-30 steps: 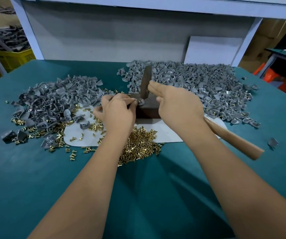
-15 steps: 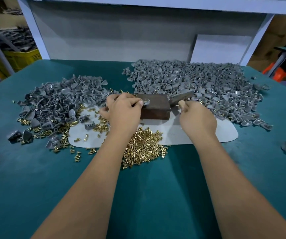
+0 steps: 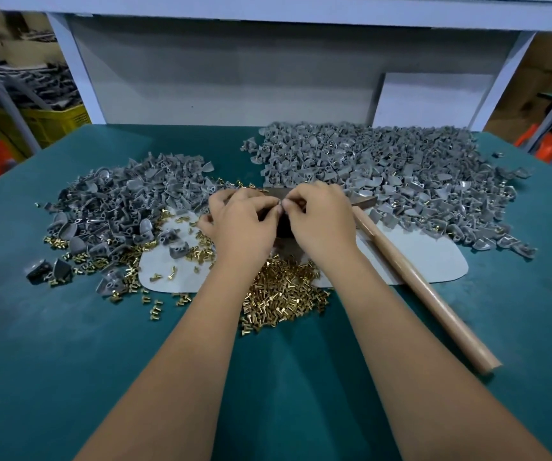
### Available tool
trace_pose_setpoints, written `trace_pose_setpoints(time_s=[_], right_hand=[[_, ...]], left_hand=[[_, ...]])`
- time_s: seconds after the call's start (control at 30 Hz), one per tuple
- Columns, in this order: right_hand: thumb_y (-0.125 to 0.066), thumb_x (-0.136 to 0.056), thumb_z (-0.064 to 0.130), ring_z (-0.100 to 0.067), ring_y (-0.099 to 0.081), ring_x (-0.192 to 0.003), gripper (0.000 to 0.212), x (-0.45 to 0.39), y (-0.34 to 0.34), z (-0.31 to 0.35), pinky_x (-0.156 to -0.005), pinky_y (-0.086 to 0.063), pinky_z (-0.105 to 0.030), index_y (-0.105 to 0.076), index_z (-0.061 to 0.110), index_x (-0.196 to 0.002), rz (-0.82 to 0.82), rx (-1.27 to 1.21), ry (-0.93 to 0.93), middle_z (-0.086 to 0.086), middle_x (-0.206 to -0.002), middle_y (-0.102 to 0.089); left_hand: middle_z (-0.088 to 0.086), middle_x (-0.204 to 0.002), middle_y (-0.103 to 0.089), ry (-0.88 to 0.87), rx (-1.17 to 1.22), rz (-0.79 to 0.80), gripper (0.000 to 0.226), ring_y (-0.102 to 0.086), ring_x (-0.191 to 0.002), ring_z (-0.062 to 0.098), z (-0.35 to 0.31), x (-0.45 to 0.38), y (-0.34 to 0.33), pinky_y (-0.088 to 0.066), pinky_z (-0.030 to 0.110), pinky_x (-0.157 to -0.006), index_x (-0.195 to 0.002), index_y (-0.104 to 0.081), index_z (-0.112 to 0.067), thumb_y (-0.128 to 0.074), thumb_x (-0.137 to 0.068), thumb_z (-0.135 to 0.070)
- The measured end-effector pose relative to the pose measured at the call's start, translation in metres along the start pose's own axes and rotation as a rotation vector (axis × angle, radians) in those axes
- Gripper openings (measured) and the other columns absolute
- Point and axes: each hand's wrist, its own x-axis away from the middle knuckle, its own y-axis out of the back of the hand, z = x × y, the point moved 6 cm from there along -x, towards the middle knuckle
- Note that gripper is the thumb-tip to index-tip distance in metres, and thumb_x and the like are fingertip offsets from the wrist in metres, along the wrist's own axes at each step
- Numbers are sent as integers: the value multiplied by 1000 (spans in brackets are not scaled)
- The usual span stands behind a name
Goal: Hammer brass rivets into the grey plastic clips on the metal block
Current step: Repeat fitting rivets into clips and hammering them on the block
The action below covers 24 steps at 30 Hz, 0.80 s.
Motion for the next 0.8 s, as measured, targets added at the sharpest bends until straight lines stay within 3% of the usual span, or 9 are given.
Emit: trace_pose_setpoints(time_s=[0.4, 0.63, 0.8], right_hand=[[-54, -91, 12, -20, -47, -96, 18, -2, -4, 3, -80, -39, -36, -64, 13, -75, -48, -95, -78, 0, -87, -61], [-62, -88, 13, -12, -42, -83, 14, 3, -5, -4, -69, -28, -26, -66, 12, -74, -135, -175, -17, 8, -77, -54], [-61, -89, 16, -12, -44, -86, 12, 6, -4, -4, -68, -26, -24, -68, 15, -80, -117, -184, 5, 8, -81, -58]], left_hand=[[-18, -116, -64, -3, -55, -27, 16, -30, -129, 20, 2, -2, -2, -17, 48, -105, -98, -76, -41, -60, -94, -40], [-19, -117, -63, -11, -80, -23, 17, -29, -127, 20, 2, -2, -3, -18, 49, -105, -98, -75, -43, -59, -94, -44], [-17, -118, -63, -17, -61, -15, 16, -30, -130, 22, 4, -3, -3, -20, 53, -107, -100, -75, -41, -60, -94, -43]])
